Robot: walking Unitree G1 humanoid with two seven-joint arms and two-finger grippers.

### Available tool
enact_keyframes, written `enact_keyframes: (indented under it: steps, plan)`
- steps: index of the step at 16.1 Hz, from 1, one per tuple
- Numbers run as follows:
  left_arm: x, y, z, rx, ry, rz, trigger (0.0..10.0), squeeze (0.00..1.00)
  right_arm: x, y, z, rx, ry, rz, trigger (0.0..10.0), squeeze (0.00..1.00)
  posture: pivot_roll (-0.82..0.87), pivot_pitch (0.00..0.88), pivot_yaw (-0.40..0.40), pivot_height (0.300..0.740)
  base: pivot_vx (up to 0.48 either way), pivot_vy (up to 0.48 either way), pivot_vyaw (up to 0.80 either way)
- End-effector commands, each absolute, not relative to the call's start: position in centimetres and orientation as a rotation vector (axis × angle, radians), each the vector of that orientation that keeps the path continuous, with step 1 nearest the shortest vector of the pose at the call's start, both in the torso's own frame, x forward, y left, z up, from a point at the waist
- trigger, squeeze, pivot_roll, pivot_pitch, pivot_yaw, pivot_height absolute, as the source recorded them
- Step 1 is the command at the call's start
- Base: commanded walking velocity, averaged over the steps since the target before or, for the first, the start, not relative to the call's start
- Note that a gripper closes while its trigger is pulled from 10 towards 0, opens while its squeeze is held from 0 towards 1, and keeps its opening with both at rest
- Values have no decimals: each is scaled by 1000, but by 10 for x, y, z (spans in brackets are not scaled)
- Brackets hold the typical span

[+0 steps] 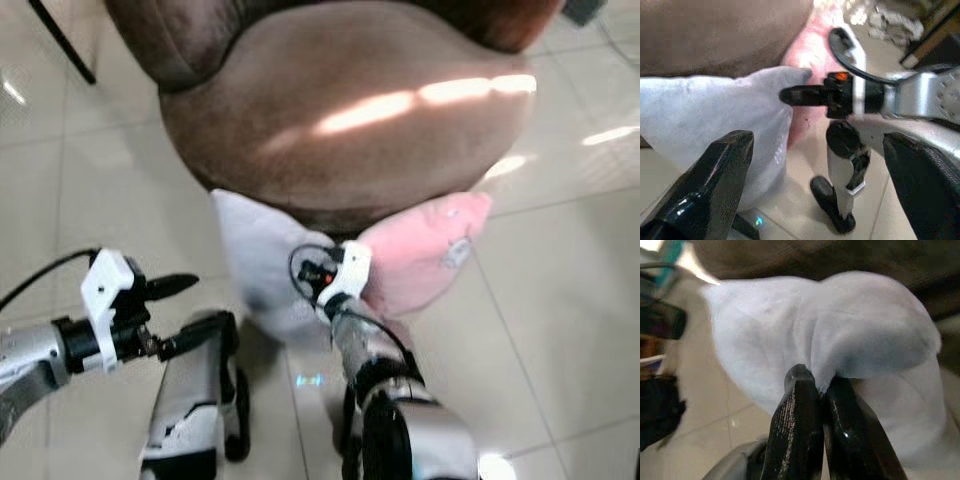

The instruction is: Move the pillow to the sofa from floor

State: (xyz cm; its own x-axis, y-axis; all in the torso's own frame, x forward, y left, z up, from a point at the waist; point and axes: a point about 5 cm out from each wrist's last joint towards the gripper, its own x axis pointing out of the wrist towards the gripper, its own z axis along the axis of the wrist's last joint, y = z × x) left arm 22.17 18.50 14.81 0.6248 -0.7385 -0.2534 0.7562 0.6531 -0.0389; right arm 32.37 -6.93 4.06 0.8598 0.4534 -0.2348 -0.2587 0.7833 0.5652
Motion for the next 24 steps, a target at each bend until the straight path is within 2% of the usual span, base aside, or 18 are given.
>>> enact_keyframes:
  steps: [1, 5, 9, 11, 12, 14, 15, 16, 18, 20, 21, 24]
  plan:
    - [218, 192, 148, 48, 245, -822, 10000, 0, 318, -51, 50, 611, 320, 499, 0, 0, 189, 176, -1, 567, 0, 0, 0]
    - [220, 190, 155, 1, 188, -834, 10000, 0, 301, -59, 99, 602, 170, 620, 0, 0, 115, 95, 11, 567, 0, 0, 0]
    - [222, 179, 163, -41, 131, -891, 10000, 0, 272, -71, 150, 670, 74, 634, 0, 0, 86, 57, 3, 567, 0, 0, 0]
    - [225, 177, 171, -66, 93, -900, 10000, 0, 271, -81, 167, 671, 11, 586, 0, 0, 83, 55, 0, 567, 0, 0, 0]
    - [235, 178, 178, -70, 47, -858, 10000, 0, 276, -90, 183, 682, -55, 516, 0, 0, 81, 49, 2, 567, 0, 0, 0]
    - [226, 176, 182, -19, -46, -646, 10000, 0, 283, -108, 214, 623, -205, 396, 0, 0, 66, 25, 8, 567, 0, 0, 0]
    - [234, 181, 180, 15, -57, -498, 10000, 0, 283, -114, 222, 603, -250, 347, 1098, 0, 59, 19, 9, 567, 0, 0, 0]
    - [241, 184, 177, 48, -46, -420, 10000, 0, 284, -116, 222, 573, -240, 326, 10000, 0, 56, 15, 8, 567, 0, 0, 0]
    - [263, 194, 178, 161, -68, -216, 10000, 0, 286, -115, 205, 353, -163, 286, 10000, 0, 42, 3, -6, 572, 0, 0, 0]
    - [270, 191, 177, 190, -82, -138, 10000, 0, 287, -115, 199, 327, -150, 249, 10000, 0, 38, 0, -12, 587, 0, 0, 0]
    - [272, 188, 177, 190, -88, -118, 10000, 0, 288, -115, 195, 320, -134, 230, 10000, 0, 38, 0, -12, 597, 0, 0, 0]
    - [272, 171, 174, 294, -124, -200, 10000, 0, 290, -118, 189, 324, -120, 189, 10000, 0, 40, 0, -4, 622, 0, 0, 0]
